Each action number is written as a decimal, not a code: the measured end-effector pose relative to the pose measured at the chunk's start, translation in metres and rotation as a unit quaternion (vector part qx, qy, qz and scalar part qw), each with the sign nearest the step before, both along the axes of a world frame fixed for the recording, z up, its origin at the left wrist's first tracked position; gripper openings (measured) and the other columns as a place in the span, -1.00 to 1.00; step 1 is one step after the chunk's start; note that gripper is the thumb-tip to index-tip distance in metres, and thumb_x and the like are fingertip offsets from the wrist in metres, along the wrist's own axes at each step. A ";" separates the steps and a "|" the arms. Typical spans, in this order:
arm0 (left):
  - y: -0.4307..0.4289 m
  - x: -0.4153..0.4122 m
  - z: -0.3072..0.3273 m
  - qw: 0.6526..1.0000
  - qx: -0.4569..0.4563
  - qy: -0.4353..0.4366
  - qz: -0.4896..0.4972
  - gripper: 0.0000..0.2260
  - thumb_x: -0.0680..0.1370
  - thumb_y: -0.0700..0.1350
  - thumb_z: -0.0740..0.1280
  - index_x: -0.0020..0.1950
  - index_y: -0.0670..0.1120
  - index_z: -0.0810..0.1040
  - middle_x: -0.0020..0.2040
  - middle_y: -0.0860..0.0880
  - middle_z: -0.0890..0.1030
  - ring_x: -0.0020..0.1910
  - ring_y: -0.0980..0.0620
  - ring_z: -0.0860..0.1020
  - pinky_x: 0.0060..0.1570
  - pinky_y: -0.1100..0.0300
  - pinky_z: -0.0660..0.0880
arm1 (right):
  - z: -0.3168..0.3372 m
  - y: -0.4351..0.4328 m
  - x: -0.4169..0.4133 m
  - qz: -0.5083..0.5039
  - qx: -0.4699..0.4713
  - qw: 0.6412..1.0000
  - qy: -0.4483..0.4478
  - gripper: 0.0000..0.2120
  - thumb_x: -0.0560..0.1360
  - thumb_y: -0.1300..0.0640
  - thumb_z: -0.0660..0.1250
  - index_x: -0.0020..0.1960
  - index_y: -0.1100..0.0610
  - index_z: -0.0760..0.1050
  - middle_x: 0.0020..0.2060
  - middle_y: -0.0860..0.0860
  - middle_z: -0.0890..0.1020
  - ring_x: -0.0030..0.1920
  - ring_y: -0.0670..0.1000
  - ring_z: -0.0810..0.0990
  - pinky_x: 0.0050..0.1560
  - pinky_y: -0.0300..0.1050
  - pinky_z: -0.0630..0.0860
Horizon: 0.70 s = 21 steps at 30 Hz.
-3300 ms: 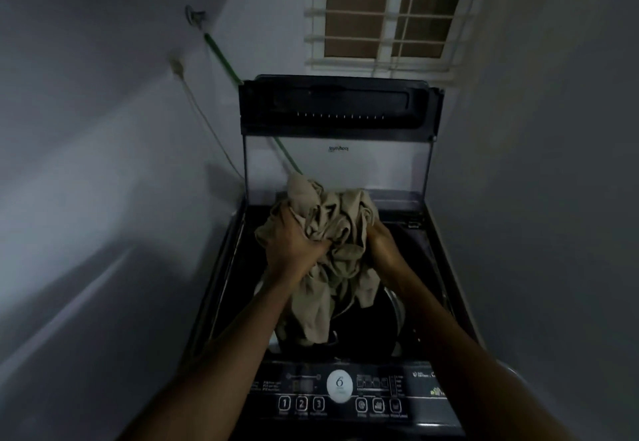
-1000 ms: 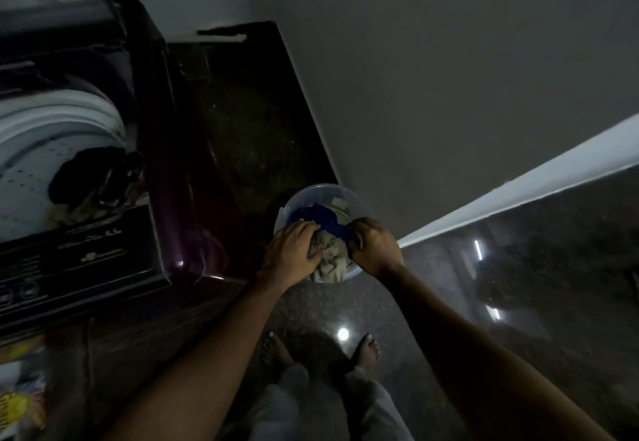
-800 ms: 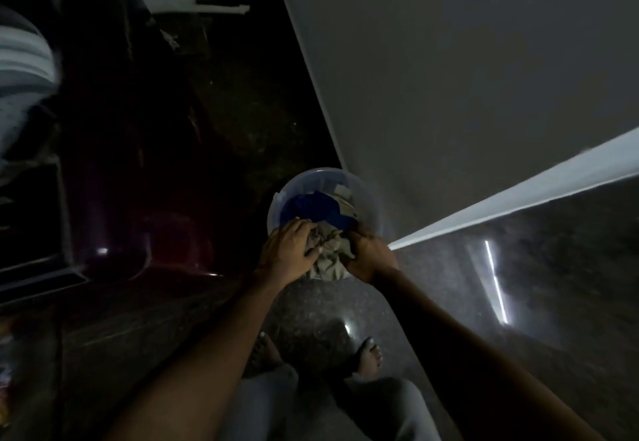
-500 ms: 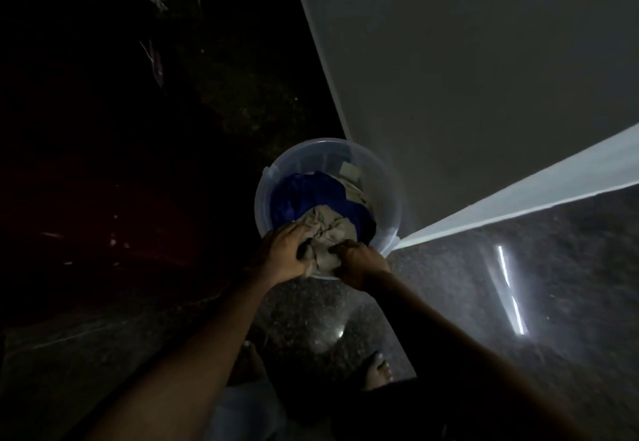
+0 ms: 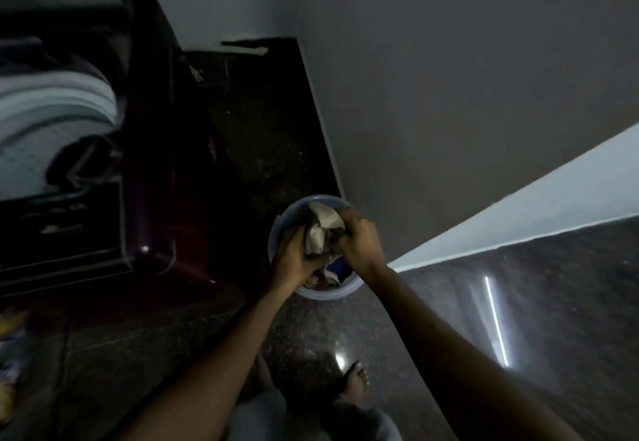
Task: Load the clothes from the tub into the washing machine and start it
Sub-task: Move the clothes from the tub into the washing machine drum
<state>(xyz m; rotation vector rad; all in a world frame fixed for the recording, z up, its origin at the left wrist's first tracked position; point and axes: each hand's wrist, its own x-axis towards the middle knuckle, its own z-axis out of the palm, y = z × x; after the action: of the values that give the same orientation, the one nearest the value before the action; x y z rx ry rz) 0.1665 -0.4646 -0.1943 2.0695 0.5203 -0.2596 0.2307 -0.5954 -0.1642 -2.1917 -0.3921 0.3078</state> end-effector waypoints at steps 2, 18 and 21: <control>0.000 0.005 0.044 0.998 -0.032 -0.035 0.035 -0.37 0.44 -0.10 0.51 0.46 -0.04 0.37 0.39 0.02 0.45 0.36 0.05 0.40 0.36 0.10 0.34 | 0.045 0.005 0.003 0.019 0.017 1.000 -0.014 -0.74 0.48 0.34 0.26 0.09 0.12 0.58 -0.04 -0.07 0.62 -0.04 -0.16 0.55 -0.11 -0.46 0.41; 0.033 0.041 0.260 0.958 -0.200 -0.178 0.101 -0.82 0.53 -0.26 0.35 0.12 -0.18 0.59 0.00 -0.11 0.64 0.03 -0.07 0.62 -0.02 0.09 0.53 | 0.158 -0.010 0.009 0.054 0.019 0.993 0.105 -0.09 0.30 -0.04 0.57 0.50 -0.02 0.15 0.30 -0.19 0.29 0.29 -0.17 0.28 0.23 -0.21 0.29; 0.041 0.042 0.274 0.925 -0.290 -0.190 0.156 -0.85 0.51 -0.27 0.39 0.04 -0.08 0.62 -0.07 -0.04 0.67 -0.05 0.03 0.64 -0.02 0.08 0.57 | 0.149 0.005 0.013 0.082 -0.011 0.988 0.132 -0.37 0.42 -0.01 0.48 0.41 0.02 0.34 0.23 -0.12 0.47 0.27 -0.08 0.44 0.15 -0.22 0.34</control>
<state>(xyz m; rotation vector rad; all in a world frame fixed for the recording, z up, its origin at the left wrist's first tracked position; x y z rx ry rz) 0.2089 -0.4232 0.0798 1.3846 0.4561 0.1643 0.2434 -0.5905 -0.0155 -2.1091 -0.4219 0.6875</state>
